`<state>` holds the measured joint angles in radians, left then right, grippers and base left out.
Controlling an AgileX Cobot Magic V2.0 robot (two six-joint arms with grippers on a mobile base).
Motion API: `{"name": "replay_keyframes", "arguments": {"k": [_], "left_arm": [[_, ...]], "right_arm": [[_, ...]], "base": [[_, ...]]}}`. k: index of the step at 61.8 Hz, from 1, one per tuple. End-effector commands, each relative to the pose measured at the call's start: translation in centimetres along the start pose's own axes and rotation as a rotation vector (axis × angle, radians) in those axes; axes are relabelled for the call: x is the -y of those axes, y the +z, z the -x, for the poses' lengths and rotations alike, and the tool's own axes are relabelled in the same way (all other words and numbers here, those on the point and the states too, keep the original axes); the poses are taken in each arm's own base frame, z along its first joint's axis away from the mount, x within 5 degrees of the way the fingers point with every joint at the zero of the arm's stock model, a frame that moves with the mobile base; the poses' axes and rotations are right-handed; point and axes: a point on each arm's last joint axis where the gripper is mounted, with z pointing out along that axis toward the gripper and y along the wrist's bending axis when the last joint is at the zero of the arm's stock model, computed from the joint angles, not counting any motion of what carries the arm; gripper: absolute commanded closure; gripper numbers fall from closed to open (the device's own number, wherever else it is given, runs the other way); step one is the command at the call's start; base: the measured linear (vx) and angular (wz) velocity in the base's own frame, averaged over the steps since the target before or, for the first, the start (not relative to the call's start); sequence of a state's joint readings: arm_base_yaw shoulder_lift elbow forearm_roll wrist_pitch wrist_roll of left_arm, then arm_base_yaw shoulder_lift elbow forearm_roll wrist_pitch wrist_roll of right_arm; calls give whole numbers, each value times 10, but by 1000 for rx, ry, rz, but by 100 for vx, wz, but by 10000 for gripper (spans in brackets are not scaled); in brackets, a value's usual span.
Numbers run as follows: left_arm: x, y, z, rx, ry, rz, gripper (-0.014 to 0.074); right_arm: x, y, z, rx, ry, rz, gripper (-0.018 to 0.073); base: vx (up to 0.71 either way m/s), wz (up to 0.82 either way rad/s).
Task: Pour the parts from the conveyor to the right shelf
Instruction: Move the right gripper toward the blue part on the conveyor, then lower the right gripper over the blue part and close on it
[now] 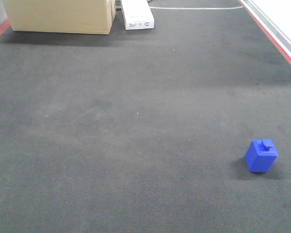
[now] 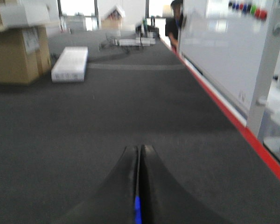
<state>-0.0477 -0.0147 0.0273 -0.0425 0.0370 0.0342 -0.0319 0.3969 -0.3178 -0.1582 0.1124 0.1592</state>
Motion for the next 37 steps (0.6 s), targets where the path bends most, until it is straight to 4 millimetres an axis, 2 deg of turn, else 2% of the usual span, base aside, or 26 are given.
{"name": "replay_keyframes", "arguments": {"k": [1, 11, 24, 30, 37], "left_arm": [[0, 0, -3, 57, -12, -5, 602], [0, 0, -3, 57, -12, -5, 602], [0, 0, -3, 57, -12, -5, 602], [0, 0, -3, 57, -12, -5, 602], [0, 0, -3, 57, -12, -5, 602]], "right_arm": [[0, 17, 19, -22, 12, -2, 568], [-1, 38, 13, -88, 16, 3, 568], [0, 52, 11, -204, 35, -8, 538], [1, 61, 18, -298, 30, -23, 473], [-1, 75, 29, -409, 7, -23, 347]], "base": [[0, 0], [0, 0], [0, 0], [0, 0], [0, 0]]}}
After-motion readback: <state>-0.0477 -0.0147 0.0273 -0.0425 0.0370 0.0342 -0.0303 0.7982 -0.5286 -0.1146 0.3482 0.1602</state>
